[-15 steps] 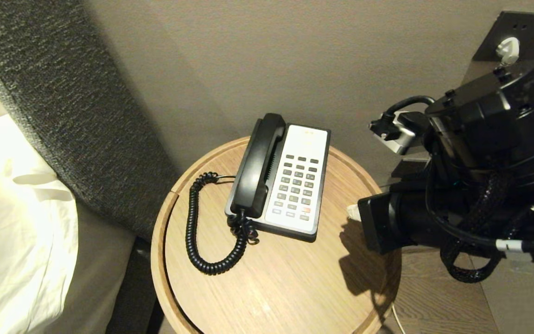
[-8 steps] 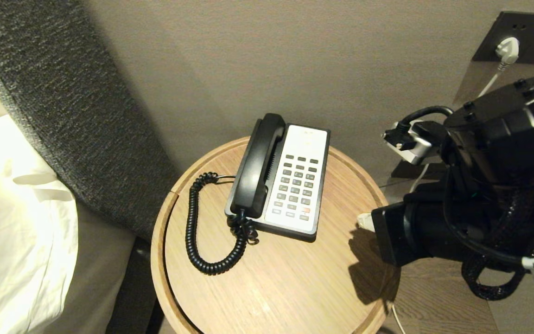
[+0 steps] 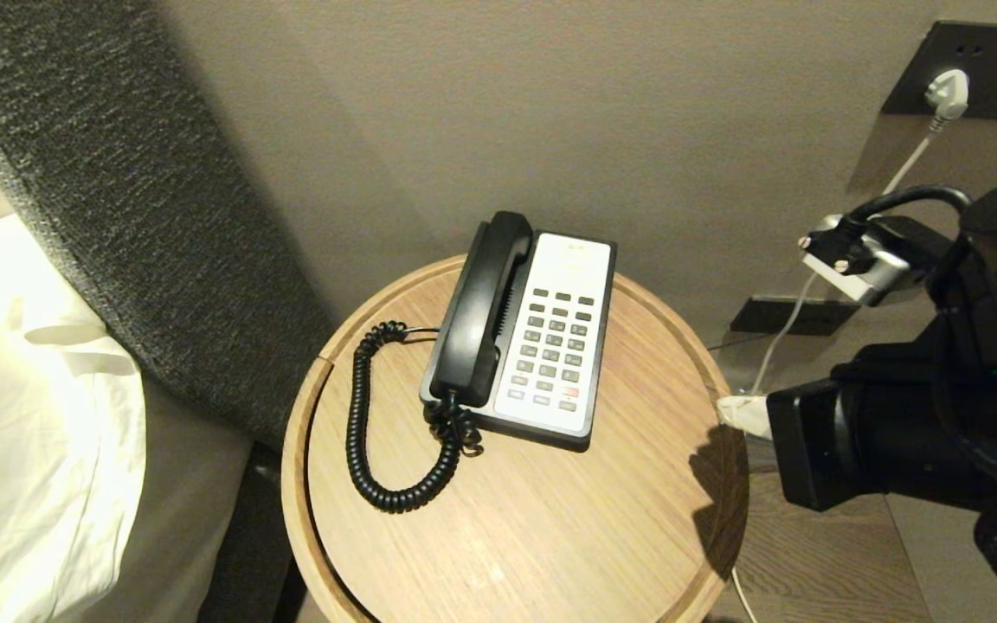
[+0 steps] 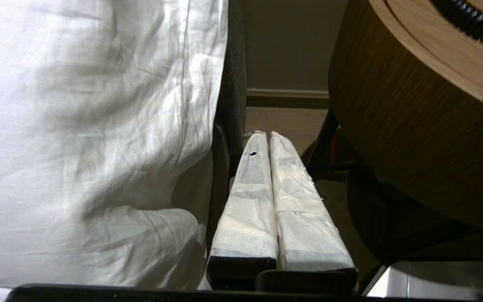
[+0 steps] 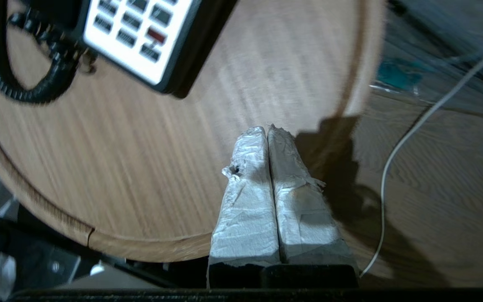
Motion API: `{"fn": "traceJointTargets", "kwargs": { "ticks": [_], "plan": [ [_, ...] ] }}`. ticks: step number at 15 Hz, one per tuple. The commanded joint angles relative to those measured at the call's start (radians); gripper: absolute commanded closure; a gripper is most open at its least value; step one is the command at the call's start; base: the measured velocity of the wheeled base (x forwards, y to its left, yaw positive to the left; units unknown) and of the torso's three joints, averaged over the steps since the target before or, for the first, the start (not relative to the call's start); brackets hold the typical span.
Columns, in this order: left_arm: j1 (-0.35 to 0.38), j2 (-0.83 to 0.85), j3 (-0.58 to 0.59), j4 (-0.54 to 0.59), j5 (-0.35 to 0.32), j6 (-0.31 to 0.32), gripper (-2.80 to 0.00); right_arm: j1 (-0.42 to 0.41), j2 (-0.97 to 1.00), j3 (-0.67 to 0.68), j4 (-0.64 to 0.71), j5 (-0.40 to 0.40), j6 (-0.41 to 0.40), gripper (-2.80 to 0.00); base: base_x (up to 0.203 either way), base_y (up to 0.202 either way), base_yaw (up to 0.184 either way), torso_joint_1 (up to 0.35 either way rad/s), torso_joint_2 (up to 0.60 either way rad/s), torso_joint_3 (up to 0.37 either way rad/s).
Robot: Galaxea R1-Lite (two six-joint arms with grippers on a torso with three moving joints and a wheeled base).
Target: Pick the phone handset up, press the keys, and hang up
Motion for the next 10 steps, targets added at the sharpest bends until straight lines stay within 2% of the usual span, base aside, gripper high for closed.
{"fn": "traceJointTargets", "kwargs": {
  "ticks": [1,4,10],
  "plan": [
    [0.000,0.000,0.005,-0.005,0.000,-0.002,0.00,0.001,-0.051,0.020,0.001,-0.050,0.036,0.00,0.000,0.000,0.000,0.000,0.00,0.000],
    [0.000,0.000,0.005,-0.005,0.000,-0.001,0.00,0.002,-0.111,0.106,0.001,-0.105,0.084,0.00,0.000,0.000,0.000,0.000,0.00,0.000],
    [0.000,0.000,0.005,-0.005,0.000,-0.001,0.00,0.001,-0.291,0.186,0.072,-0.132,0.073,0.00,0.000,0.000,0.000,0.000,0.00,0.000]
  ]
}}
